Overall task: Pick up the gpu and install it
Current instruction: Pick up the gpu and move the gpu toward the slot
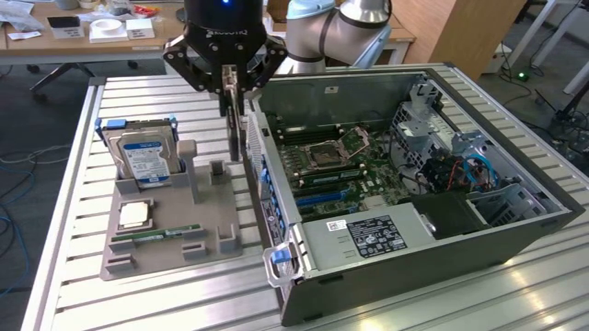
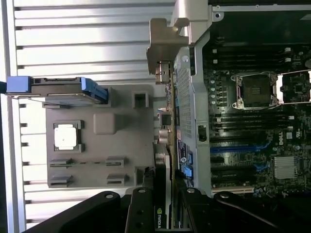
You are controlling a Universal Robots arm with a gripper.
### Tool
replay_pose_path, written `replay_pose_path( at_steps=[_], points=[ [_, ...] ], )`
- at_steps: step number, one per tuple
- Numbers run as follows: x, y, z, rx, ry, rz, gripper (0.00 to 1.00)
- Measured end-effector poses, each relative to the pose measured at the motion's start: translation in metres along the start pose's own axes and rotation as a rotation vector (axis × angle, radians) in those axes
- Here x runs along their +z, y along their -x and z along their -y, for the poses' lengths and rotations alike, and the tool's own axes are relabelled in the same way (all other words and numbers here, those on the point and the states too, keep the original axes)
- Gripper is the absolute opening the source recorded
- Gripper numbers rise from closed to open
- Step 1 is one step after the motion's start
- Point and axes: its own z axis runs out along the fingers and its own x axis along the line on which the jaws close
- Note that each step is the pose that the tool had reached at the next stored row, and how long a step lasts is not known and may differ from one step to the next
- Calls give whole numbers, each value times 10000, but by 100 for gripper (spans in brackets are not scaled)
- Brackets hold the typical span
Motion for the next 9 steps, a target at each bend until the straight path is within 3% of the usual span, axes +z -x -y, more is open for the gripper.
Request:
replay_pose_path(
  at_steps=[9],
  points=[
    [8,305,-23,4,148,-11,27]
  ],
)
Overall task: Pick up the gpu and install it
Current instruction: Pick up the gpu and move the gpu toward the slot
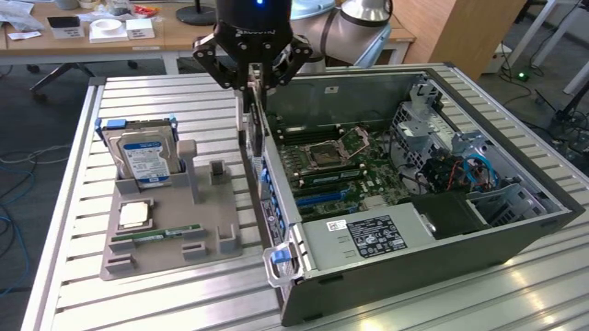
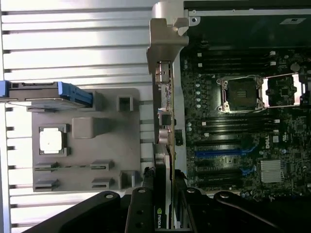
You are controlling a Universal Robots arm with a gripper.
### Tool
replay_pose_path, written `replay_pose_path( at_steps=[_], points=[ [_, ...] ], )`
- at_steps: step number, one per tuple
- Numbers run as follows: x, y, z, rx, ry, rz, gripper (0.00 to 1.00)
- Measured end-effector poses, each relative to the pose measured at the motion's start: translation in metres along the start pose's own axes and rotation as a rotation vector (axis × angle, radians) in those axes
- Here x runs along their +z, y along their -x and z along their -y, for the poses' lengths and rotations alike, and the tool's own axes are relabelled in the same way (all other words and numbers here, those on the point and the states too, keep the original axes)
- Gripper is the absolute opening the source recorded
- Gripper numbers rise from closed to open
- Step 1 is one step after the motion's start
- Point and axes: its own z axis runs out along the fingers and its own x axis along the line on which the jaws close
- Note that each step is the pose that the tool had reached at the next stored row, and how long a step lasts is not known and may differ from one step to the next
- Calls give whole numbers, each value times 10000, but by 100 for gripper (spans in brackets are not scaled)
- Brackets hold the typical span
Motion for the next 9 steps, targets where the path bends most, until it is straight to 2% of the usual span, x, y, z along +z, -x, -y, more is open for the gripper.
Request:
replay_pose_path(
  at_steps=[9],
  points=[
    [10,369,-28,4,131,-10,27]
  ],
)
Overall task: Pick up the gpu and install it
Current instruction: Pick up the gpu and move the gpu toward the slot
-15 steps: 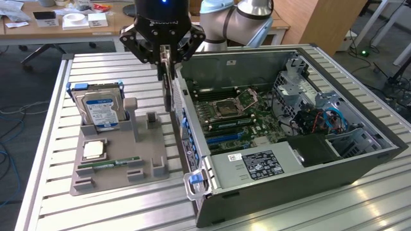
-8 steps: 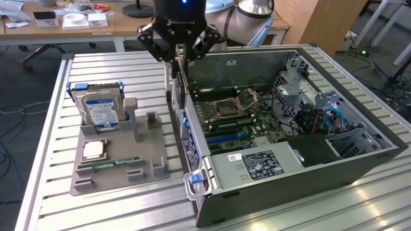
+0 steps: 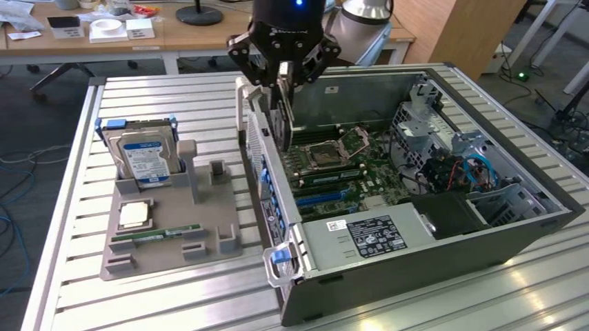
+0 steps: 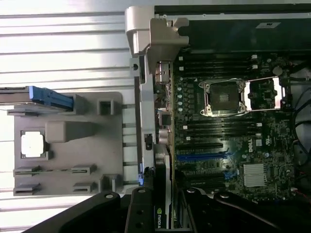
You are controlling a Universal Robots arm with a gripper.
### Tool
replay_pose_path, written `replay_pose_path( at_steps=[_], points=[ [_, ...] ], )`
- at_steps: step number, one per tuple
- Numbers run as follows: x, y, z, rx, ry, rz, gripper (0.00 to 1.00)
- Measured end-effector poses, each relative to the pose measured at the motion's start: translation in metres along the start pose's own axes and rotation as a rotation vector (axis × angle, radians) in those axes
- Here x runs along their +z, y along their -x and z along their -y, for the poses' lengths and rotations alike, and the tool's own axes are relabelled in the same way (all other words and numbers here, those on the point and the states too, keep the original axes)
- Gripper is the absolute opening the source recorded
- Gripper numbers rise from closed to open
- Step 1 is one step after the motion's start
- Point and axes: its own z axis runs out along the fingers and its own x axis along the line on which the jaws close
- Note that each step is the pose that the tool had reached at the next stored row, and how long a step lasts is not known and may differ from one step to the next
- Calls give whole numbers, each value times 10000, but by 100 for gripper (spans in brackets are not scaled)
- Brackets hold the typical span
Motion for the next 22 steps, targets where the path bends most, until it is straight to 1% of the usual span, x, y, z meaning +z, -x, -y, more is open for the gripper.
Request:
replay_pose_path(
  at_steps=[5,8,11,22],
  points=[
    [7,219,-16,0,59,-4,27],
    [10,347,-26,2,84,-6,27],
    [13,473,-35,1,93,-7,27],
    [26,927,-70,1,96,-7,27]
  ],
)
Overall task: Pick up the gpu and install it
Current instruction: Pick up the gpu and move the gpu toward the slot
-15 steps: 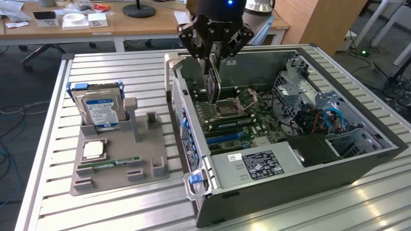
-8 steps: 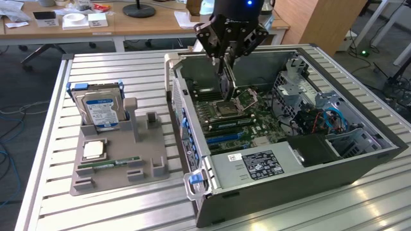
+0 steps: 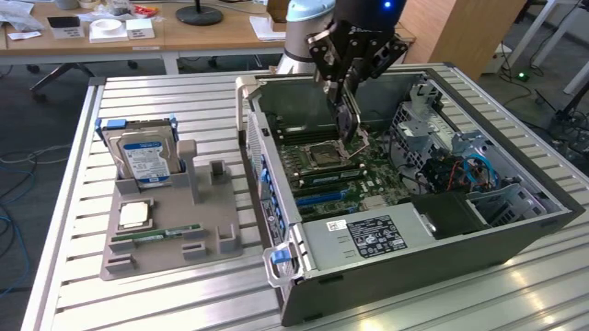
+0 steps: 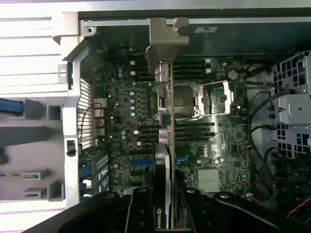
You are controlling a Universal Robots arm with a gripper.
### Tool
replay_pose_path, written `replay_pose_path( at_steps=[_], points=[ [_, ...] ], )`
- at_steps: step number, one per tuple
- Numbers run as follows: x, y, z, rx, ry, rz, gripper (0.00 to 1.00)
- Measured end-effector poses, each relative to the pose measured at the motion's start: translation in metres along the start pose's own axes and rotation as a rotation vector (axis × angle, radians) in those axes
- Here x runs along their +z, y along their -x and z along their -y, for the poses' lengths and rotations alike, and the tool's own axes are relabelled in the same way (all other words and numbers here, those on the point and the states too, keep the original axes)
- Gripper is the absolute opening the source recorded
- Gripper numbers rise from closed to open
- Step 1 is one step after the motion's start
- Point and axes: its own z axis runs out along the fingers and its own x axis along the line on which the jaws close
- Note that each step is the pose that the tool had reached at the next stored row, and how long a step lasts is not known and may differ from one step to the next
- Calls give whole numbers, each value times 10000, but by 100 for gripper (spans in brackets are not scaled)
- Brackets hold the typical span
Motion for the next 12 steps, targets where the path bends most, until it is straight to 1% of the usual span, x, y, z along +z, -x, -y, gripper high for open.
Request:
replay_pose_path(
  at_steps=[12],
  points=[
    [13,436,-33,1,0,1,27]
  ],
)
